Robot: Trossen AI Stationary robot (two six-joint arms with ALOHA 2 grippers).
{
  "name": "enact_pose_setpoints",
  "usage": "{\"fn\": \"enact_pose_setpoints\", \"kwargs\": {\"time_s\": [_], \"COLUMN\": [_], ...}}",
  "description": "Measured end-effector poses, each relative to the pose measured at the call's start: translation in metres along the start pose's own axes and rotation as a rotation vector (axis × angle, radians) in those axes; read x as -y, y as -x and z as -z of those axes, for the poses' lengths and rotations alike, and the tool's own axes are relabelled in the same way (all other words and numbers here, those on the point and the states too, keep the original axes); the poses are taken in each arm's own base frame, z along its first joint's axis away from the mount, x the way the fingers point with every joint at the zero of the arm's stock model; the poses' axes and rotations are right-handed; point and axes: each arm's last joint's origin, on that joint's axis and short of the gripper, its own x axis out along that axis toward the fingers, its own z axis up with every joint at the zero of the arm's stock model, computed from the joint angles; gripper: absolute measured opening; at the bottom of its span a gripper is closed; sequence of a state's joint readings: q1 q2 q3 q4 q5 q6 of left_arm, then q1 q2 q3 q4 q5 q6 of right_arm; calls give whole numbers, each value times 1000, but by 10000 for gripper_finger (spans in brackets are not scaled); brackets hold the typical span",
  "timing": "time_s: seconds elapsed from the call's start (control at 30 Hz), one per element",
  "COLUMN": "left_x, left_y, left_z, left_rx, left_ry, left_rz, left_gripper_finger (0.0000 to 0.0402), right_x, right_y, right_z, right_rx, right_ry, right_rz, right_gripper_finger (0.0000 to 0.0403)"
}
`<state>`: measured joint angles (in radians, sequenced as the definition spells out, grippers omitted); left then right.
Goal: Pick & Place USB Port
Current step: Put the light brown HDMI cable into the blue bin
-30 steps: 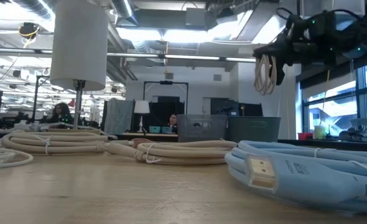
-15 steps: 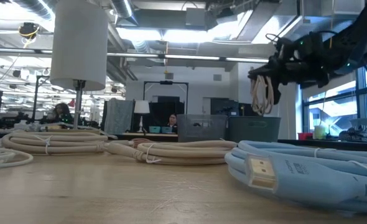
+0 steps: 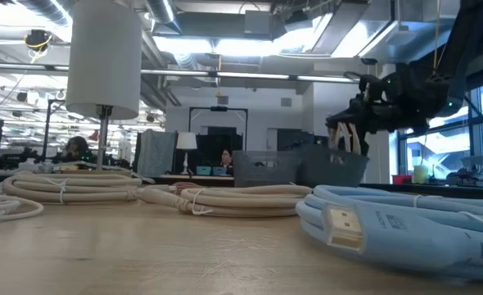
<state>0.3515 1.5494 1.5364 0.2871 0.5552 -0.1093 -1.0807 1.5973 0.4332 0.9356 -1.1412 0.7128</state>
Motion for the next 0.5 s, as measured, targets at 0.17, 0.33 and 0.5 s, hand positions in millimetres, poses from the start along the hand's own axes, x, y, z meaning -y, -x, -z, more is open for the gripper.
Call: {"fn": "enact_pose_setpoints", "kwargs": {"time_s": [0.17,0.33,0.5], "left_x": [0,0,-2], "left_y": [0,0,1], "left_z": [0,0,0], "left_rx": [0,0,0], "left_ry": [0,8,7], "left_rz": [-1,-2,-9], "left_gripper_finger": [221,221,221], "right_x": [8,-1,-2], "right_y": [4,5,6], "right_z": [0,-8,-10], "right_rx": [5,20,52], "right_ry": [-26,14,-1], "right_rz": [-12,-70,-46], "right_gripper_finger": [33,33,77]}}
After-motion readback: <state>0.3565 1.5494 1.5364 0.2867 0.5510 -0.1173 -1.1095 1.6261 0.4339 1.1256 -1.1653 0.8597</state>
